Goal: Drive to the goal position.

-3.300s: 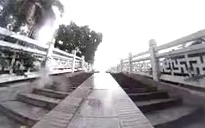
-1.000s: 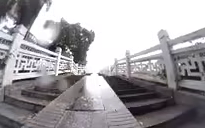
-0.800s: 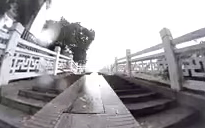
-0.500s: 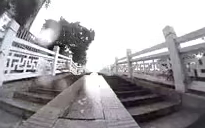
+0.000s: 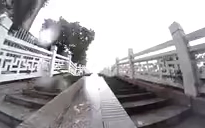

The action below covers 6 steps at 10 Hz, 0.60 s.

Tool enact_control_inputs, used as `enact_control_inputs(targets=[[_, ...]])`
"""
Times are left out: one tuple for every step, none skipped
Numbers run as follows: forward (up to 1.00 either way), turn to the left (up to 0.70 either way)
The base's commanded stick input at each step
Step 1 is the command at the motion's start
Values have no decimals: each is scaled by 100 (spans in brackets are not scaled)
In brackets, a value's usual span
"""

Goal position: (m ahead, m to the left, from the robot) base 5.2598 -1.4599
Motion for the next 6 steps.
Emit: enact_control_inputs(targets=[[70, 0], [70, 0], [70, 0], [70, 0], [70, 1], [70, 7]])
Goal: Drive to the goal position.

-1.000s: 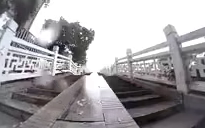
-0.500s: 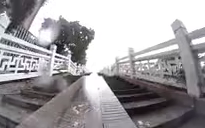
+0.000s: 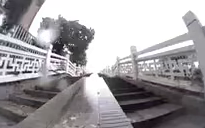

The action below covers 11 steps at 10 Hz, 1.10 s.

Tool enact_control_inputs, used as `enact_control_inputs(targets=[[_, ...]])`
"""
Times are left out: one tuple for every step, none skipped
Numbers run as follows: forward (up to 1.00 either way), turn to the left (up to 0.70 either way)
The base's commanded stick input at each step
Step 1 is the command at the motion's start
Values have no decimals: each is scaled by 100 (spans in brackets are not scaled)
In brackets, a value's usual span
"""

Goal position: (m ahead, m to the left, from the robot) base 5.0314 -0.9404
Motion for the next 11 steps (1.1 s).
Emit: enact_control_inputs(targets=[[70, 14], [70, 13], [70, 8], [70, 2], [70, 0], [70, 0], [70, 0], [70, 0], [70, 0], [70, 0], [70, 0]])
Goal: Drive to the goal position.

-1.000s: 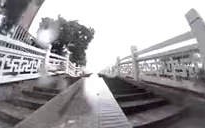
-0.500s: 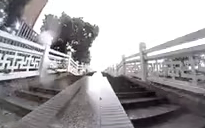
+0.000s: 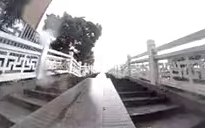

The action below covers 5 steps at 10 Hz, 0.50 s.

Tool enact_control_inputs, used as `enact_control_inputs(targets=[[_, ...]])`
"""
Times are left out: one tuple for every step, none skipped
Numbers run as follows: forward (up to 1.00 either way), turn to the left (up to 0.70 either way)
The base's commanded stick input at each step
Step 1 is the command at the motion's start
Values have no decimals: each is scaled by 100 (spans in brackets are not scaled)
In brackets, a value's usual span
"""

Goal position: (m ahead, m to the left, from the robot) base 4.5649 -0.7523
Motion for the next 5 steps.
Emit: enact_control_inputs(targets=[[70, 0], [70, 0], [70, 0], [70, 0], [60, 0]])
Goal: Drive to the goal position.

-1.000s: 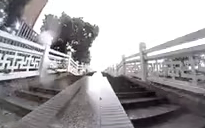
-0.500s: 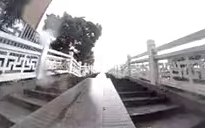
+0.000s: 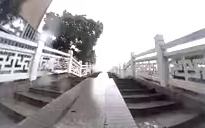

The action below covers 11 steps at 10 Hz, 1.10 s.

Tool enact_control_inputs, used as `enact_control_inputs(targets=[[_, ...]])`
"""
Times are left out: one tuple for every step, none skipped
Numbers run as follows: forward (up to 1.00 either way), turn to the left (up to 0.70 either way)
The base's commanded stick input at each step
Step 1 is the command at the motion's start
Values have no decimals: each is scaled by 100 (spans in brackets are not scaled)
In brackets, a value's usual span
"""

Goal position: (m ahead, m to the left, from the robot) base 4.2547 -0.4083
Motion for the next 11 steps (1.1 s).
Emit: enact_control_inputs(targets=[[49, 0], [45, 0], [45, 0], [45, 0], [45, 0], [45, 0], [45, 0], [45, 0], [45, 0], [45, 0], [69, 0]])
